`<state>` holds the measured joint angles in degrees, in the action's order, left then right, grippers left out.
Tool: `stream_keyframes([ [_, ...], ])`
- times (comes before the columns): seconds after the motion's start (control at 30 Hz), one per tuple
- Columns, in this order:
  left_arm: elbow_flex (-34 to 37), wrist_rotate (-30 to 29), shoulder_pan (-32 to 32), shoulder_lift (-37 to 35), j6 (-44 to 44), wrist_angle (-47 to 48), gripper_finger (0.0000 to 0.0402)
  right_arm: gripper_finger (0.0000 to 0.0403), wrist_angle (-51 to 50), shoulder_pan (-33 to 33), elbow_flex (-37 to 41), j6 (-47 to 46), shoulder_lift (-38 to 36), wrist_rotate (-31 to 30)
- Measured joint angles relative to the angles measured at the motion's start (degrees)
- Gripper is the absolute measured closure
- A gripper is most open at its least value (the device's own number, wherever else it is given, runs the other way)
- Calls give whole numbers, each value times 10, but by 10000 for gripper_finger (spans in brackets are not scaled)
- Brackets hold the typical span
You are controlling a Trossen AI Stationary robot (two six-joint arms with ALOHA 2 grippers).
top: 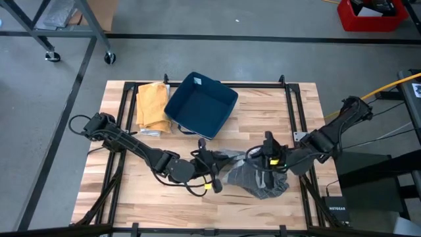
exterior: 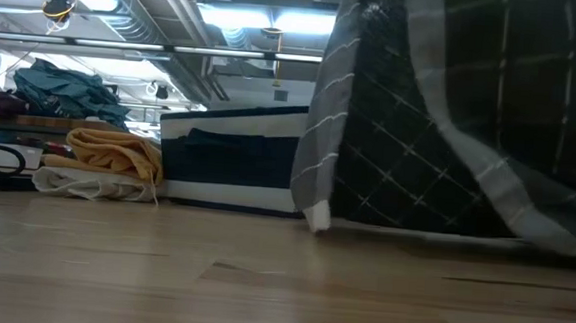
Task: Fold towel
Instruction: Fold the gray patterned towel
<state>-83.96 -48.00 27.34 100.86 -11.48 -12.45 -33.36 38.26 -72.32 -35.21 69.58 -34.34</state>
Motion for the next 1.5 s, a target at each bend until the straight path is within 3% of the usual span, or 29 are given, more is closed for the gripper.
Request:
stream_keyframes([
  [0.13, 0, 42, 7, 0, -2, 17, 339, 400, -23, 0, -26, 12, 0, -22],
  [0.4, 0, 46, 39, 0, -50, 122, 263, 401, -45, 0, -48, 13, 0, -21],
  [0.67, 0, 44, 75, 8, -181, 263, 257, 401, -41, 0, -49, 12, 0, -15],
  [1.07, 0, 38, 90, 113, -303, 310, 256, 402, -36, 0, -49, 13, 0, -10],
  [1.5, 0, 32, 86, 125, -450, 464, 256, 402, -36, 0, -49, 13, 0, -5],
])
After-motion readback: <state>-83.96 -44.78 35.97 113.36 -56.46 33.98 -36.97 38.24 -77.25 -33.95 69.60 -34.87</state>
